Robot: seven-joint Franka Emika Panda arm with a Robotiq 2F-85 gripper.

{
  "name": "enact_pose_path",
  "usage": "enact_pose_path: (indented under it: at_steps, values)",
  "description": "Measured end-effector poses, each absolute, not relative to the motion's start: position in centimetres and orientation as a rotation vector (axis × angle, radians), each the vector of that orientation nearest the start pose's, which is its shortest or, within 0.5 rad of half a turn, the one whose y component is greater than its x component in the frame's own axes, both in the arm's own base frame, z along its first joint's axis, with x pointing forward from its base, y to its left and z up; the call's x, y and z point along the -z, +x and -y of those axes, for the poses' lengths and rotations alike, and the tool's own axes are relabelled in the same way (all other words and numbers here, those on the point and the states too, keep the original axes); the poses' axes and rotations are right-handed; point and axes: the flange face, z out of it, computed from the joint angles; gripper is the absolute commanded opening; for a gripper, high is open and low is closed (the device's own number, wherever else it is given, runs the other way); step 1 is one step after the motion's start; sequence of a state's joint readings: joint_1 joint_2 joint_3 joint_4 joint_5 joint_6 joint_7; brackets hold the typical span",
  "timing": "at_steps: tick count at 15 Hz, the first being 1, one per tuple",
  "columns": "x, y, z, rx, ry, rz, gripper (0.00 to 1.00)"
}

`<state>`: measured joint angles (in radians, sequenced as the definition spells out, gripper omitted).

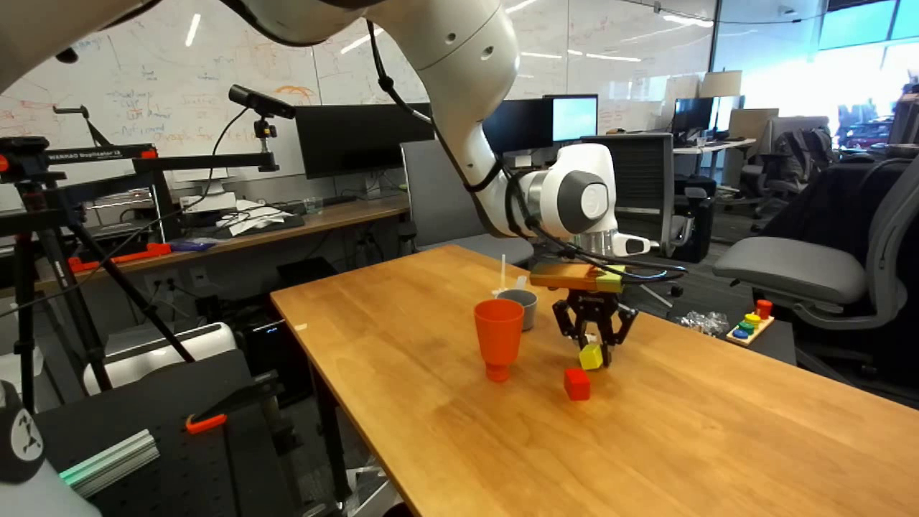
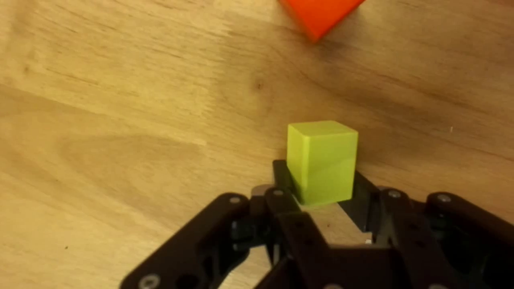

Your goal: Place the three blocks in the gray measuring cup

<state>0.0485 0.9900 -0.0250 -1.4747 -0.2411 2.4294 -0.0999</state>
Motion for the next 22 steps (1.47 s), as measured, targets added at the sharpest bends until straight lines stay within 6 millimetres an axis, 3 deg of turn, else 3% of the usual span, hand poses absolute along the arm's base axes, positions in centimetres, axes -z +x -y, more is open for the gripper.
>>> enact_pose_path:
  at_steps: [6,11,16,22]
  values:
    - [-9.0,69.6,-4.3,-0.045,-3.261,0.487,0.09]
    - [-13.6,69.2,-9.0,0.048,-3.26,0.496,0.09]
    - [-17.1,68.8,-12.3,0.16,-3.245,0.51,0.09]
    - [-17.4,68.5,-14.5,0.293,-3.21,0.517,0.09]
